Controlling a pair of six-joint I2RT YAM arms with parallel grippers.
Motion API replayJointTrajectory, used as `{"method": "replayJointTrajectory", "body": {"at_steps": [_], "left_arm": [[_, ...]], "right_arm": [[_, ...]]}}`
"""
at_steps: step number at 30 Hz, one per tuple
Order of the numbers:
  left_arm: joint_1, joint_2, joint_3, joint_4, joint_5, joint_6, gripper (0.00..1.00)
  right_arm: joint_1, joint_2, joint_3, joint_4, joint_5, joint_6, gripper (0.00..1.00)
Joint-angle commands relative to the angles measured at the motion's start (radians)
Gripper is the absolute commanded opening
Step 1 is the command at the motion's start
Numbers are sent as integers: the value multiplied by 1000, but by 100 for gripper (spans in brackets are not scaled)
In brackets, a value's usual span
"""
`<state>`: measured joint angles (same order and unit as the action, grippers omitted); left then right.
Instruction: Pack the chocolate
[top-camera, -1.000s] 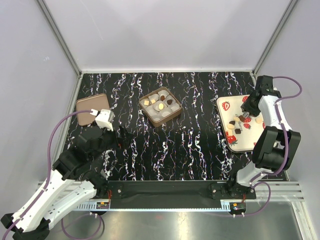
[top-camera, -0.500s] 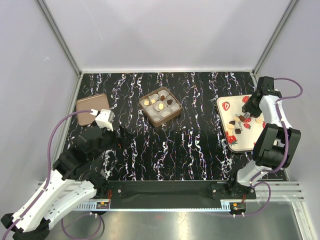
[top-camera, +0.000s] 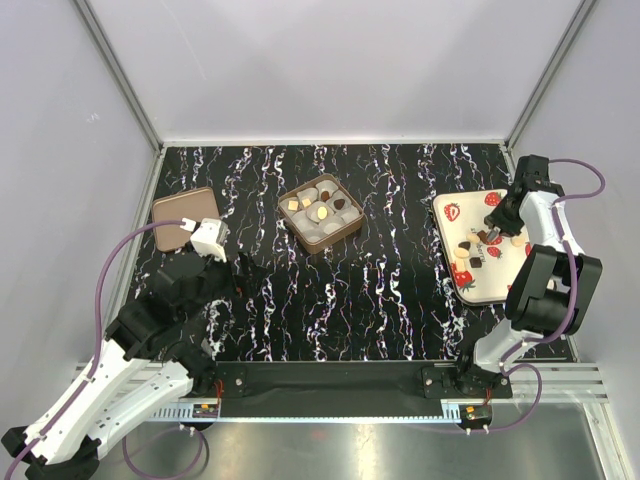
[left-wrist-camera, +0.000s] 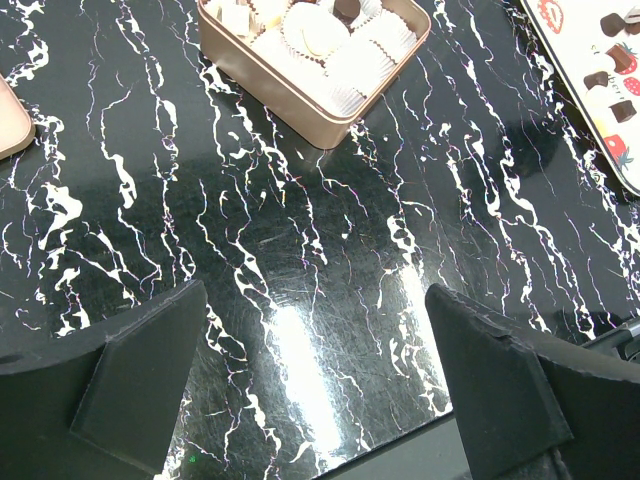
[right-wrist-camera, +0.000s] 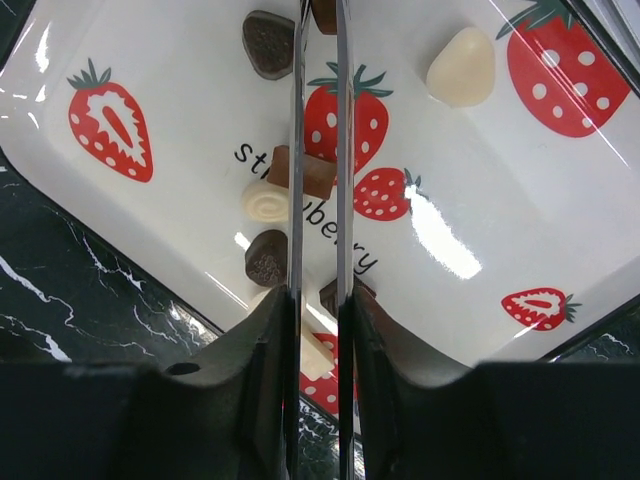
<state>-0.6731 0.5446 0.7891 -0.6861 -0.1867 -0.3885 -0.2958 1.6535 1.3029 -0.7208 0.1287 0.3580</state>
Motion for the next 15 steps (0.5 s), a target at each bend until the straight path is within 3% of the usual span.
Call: {"method": "replayJointTrajectory", "body": {"at_steps": [1,8,15], "left_arm": [[1,-2,-4,45,6,13,99],[1,5,-4,45,7,13,99],[1,2,-4,43,-2,13,99]], "right_arm": [[-2,-79,56,-9,-41,-10,27],[99,-167,119,-35,-98,-4,27],[466,-136,200,-62,-49,44,27]]}}
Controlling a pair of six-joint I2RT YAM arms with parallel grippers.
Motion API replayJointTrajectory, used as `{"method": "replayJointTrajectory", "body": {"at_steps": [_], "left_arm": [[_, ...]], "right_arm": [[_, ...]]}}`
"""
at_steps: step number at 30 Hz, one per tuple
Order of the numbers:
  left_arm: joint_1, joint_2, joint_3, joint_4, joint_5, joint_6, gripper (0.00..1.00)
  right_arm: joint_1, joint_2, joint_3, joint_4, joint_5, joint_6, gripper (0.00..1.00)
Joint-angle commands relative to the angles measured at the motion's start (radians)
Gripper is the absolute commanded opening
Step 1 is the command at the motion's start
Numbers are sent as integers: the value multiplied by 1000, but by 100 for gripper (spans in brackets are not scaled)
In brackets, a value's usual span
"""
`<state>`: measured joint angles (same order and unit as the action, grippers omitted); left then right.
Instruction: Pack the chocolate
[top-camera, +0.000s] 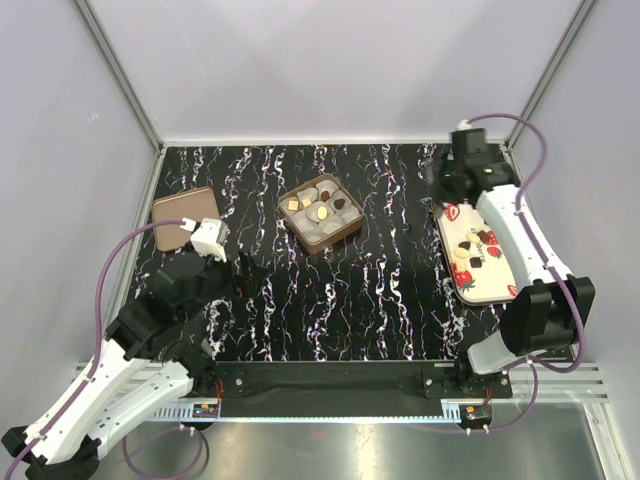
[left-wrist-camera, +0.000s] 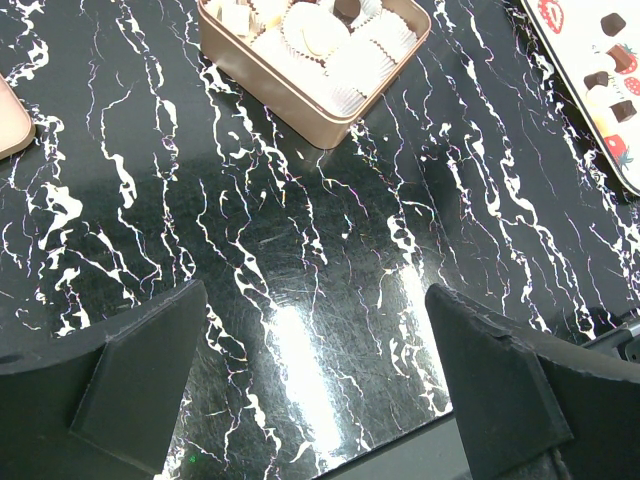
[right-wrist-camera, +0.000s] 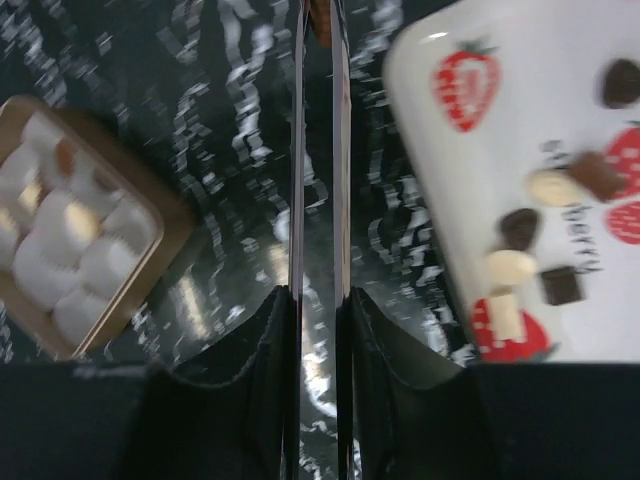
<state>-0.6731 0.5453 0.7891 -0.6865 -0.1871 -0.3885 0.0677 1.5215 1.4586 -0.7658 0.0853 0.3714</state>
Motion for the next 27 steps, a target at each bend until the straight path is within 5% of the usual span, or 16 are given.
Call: {"method": "replayJointTrajectory", "body": {"at_steps": [1,12,27], "left_arm": [[1,2,-4,44,-3,13,99],[1,1,-4,45,-11,11,99],[1,1,-4,47,-6,13,99]], "right_arm": [[134,8,55,-10,-9,37,27],[573,202,160,78,-10,115,27],[716,319,212,100,-29,92,30]]}}
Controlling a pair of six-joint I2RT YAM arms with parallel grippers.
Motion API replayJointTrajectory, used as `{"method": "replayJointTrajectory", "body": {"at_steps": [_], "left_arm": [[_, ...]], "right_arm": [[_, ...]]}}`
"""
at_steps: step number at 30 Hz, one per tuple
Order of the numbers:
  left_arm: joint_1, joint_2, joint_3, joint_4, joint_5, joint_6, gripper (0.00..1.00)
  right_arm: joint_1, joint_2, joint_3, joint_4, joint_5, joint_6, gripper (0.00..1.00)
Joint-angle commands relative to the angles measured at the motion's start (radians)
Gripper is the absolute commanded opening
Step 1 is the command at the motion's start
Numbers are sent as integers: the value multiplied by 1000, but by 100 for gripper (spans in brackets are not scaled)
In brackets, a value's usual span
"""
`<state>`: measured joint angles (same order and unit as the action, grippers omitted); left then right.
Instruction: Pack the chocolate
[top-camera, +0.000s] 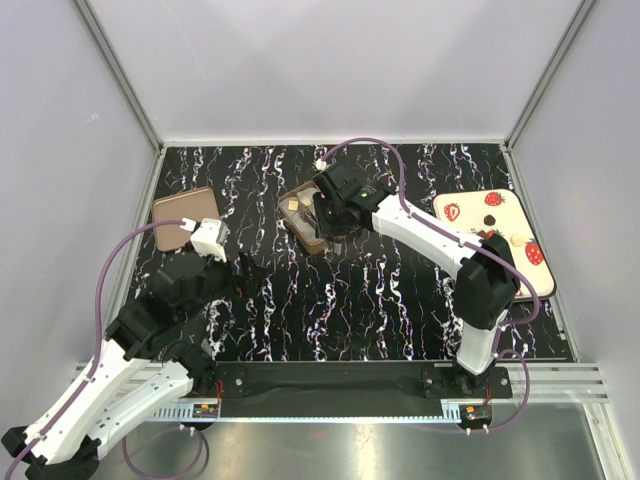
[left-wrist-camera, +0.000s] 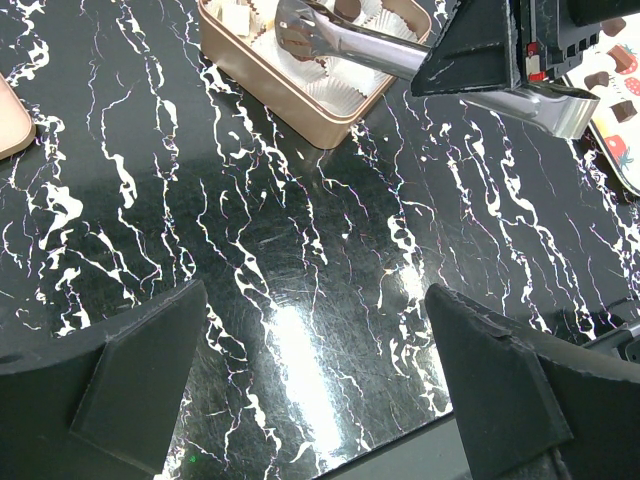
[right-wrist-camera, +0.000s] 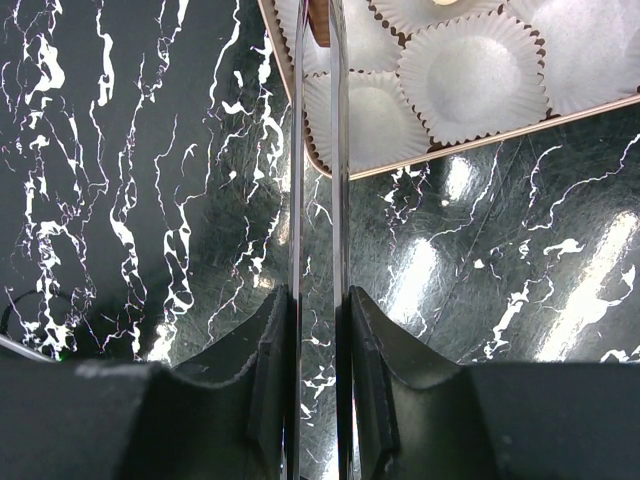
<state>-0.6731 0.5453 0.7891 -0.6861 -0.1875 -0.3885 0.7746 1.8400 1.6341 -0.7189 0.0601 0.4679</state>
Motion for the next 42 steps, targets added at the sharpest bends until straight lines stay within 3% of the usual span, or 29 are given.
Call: {"method": "replayJointTrajectory", "body": {"at_steps": [1,29,35,42], "left_arm": [[1,-1,-4,46,-4,13,99],[1,2,-4,46,-4,13,99],[1,4,-4,43,-4,13,99],[1,1,-4,45,-3,13,99]], "right_arm": [[12,2,36,53,0,-6,31],[15,31,101,35,49,-40,44],[14,-37,150,-60,150,-74,43],[-50,-217,38,-149,267,-66,43]]}}
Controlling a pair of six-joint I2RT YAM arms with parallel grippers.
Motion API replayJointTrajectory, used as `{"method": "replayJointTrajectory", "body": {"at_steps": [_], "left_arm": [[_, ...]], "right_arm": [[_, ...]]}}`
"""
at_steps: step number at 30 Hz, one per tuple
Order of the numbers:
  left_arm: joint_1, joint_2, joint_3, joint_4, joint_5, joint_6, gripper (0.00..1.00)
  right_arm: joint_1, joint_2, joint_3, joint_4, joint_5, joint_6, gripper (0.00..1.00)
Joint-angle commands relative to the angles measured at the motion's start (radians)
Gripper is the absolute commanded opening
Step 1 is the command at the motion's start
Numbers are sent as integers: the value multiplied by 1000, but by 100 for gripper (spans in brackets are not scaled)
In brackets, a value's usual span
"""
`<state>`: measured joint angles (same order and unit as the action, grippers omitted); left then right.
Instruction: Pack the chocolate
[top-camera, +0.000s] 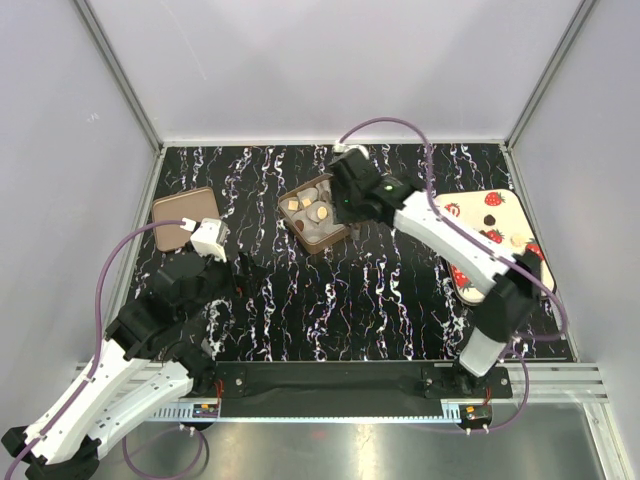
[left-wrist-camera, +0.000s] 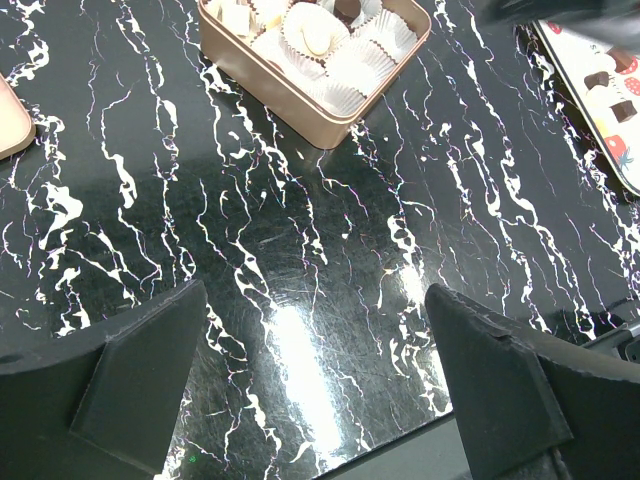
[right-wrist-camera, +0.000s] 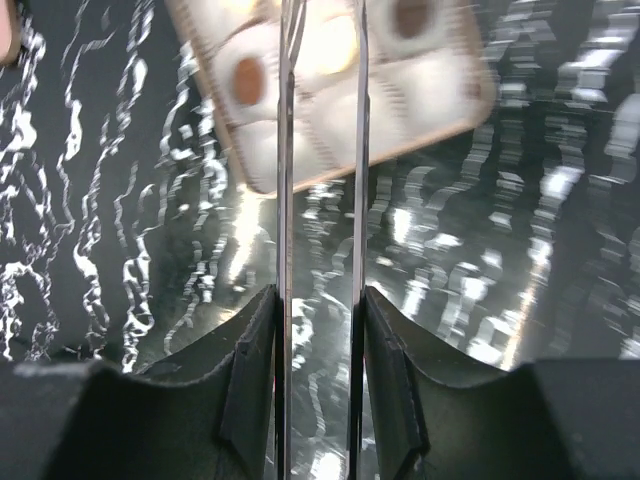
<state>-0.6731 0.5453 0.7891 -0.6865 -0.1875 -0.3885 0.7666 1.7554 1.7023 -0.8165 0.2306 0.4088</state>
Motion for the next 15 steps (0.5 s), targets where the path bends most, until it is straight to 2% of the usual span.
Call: {"method": "replayJointTrajectory", "body": {"at_steps": [1,4,8,13,15], "left_arm": [[1,1,-4,45,-3,13,99],[1,2,-5,45,2,13,99],[1,1,-4,45,3,13,99],[1,1,-5,50,8,13,99],[1,2,-5,48,11,13,99]], "right_arm": [[-87,-154,-49,-61,101,5,43],[-188,-249,-147,-84,75,31,43],[-425,-391,-297,-88,75,39,44],[-621,-451,-392,-75,122,41,45],[-705,-447,-443,-40,78,41,46]]}}
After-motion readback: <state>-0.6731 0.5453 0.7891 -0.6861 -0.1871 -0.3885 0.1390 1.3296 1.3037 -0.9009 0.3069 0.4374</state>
